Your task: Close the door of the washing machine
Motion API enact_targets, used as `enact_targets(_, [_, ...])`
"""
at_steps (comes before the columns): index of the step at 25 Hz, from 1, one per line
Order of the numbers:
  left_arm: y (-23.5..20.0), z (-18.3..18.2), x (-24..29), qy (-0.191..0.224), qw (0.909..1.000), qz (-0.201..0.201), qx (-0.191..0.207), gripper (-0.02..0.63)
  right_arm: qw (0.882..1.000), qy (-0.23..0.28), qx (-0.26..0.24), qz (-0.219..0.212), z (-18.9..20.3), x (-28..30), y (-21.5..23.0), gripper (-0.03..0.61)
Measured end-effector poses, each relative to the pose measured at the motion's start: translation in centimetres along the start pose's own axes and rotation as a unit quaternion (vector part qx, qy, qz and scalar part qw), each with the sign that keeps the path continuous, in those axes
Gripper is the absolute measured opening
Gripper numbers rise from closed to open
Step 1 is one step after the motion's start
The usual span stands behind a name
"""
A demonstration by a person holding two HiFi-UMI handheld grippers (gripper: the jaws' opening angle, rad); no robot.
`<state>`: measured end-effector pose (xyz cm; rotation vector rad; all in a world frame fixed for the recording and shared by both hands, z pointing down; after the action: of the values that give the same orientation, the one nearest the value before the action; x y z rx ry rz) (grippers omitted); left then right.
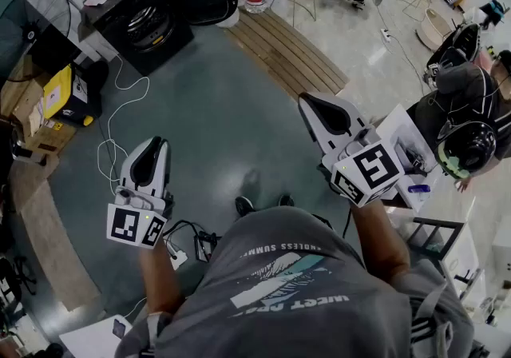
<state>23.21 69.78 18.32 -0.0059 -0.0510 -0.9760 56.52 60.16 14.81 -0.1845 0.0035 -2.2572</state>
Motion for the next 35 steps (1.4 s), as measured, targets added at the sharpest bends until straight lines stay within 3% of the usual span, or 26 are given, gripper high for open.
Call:
enact_targets(14, [-4.0,0.9,-0.5,0.010,0.9998,0.015,-0.007,0.058,1.000,-0.008,0.000,0.018,0.2,3.1,-2.2,0.028])
enact_targets(22, [-5.6,2.2,-1.1,0.019,0.9994,0.024,-0.018,0.058,1.000,0.005,0.028,0.010,0.0,4.6,-3.9,0.028])
enact_targets(35, [-8.4,3.6,0.3,0.002,0.9997,-0.006,-0.023,0.058,0.999,0.002,0.038,-0.006,1.2,10.8,-2.2,0.029])
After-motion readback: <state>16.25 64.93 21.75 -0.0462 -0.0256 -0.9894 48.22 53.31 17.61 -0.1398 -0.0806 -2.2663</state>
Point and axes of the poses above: the fingertips, and each gripper's own axes: x forward along the fingers, y to its right, z out of its underside, the point moved 8 cm from there along -x, backward along the fingers, and after that the axes turned 10 degrees about z, right-handed, at the moved point
